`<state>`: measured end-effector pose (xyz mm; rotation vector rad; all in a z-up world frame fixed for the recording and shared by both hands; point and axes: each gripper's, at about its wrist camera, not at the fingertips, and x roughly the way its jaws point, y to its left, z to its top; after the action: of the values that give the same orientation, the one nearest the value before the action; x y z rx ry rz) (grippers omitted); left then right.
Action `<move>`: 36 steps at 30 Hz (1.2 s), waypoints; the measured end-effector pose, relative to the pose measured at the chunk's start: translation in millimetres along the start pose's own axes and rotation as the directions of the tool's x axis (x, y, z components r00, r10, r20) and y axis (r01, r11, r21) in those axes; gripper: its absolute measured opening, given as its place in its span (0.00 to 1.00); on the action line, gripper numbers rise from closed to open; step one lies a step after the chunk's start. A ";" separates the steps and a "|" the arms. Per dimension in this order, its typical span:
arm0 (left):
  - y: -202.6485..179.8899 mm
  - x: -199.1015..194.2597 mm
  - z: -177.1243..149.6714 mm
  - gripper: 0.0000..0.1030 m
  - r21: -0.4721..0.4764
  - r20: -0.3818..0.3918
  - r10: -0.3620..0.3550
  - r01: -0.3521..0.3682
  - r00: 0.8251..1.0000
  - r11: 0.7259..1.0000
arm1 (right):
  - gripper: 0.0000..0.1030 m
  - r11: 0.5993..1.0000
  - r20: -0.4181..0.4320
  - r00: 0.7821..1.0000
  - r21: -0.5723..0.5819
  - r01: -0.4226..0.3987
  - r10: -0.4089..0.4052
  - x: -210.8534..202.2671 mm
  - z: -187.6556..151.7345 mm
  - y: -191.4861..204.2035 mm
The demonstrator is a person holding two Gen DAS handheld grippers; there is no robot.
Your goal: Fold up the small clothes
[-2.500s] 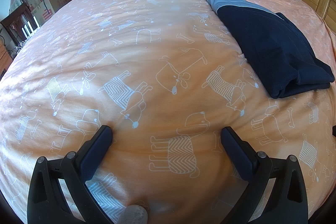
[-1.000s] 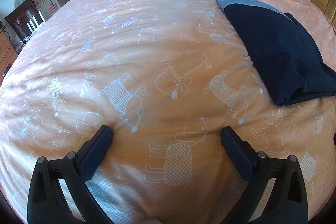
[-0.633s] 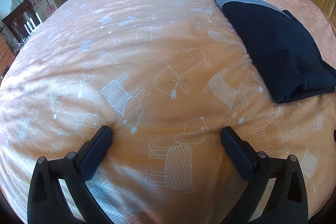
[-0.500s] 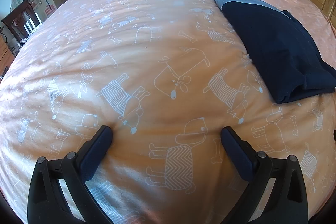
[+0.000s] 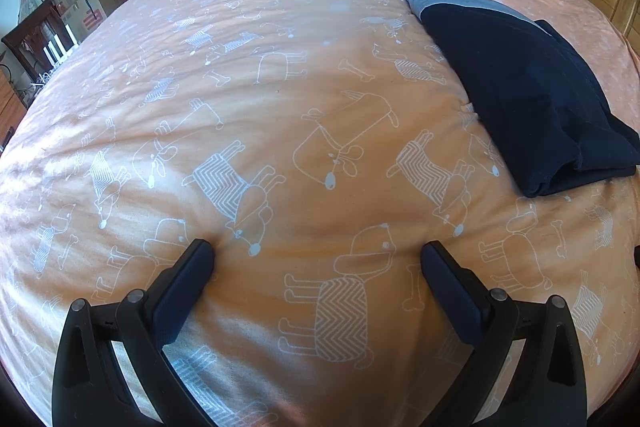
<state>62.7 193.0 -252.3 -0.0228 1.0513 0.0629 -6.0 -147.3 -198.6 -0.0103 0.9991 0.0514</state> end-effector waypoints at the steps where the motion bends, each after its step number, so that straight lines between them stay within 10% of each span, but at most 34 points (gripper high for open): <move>1: 0.5 -3.1 0.9 1.00 -0.003 0.001 0.000 0.000 1.000 1.000 | 1.00 1.000 -0.002 1.000 -0.003 -0.003 0.003 -1.9 1.9 0.1; 11: -10.4 -101.9 11.5 1.00 -0.005 0.235 0.071 -0.072 0.969 0.997 | 1.00 0.999 0.184 0.982 0.007 -0.051 0.049 -87.7 41.6 14.1; 21: -13.1 -287.3 29.5 1.00 -0.029 0.652 -0.008 0.035 0.758 0.999 | 1.00 0.992 0.376 0.918 -0.037 -0.119 0.124 -180.5 88.8 39.7; 25: -17.4 -324.5 24.9 1.00 -0.002 0.695 -0.053 0.075 0.717 0.997 | 1.00 0.989 0.401 0.905 -0.036 -0.140 0.143 -200.7 92.9 46.4; 36: -8.3 -324.7 15.0 1.00 -0.061 0.570 0.049 -0.017 0.820 0.998 | 1.00 0.993 0.348 0.930 -0.025 -0.118 0.119 -205.5 87.6 58.9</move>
<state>-84.5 172.1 36.9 -0.0323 0.4413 0.1213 -46.2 -93.6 22.5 0.0549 0.6426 0.1605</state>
